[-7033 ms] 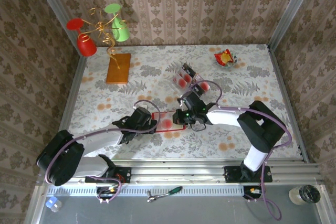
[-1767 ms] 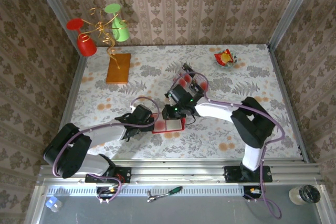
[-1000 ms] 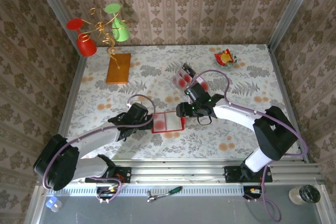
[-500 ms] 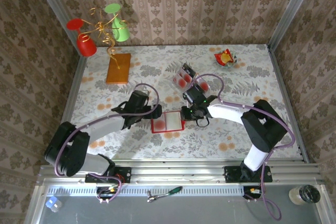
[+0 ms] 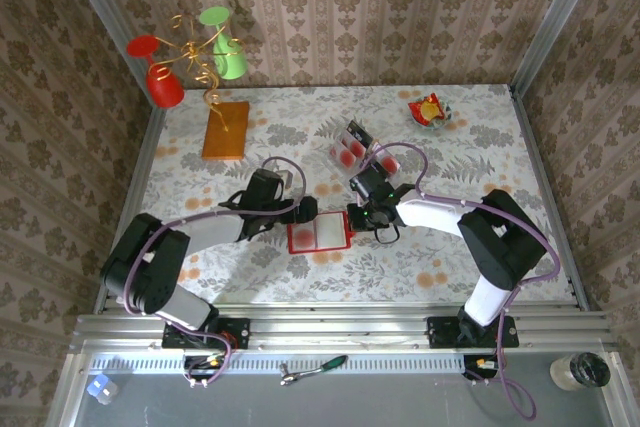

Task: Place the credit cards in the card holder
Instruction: Close the card holder at the center of the table.

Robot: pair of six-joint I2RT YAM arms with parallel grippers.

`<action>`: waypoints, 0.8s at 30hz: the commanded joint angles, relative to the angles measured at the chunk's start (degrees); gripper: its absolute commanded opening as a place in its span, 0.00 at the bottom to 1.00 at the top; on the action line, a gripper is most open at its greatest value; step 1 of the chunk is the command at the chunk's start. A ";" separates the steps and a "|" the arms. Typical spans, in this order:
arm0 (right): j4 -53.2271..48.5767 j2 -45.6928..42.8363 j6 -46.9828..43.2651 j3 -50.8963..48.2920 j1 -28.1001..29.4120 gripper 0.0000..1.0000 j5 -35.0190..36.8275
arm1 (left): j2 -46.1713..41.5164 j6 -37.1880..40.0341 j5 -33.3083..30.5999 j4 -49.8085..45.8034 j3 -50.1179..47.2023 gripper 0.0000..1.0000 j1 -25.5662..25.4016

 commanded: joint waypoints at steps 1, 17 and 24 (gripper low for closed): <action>0.53 0.73 0.57 -1.13 0.03 0.01 -0.35 | 0.25 -1.56 1.16 2.25 -0.79 1.00 -0.42; 3.13 1.46 2.33 -1.82 0.12 0.00 -2.02 | -2.20 -3.14 -1.55 0.30 -4.13 1.00 -2.84; 3.55 1.63 2.75 -1.93 0.12 0.00 -2.37 | -4.39 -2.73 1.02 0.44 -3.38 1.00 -3.06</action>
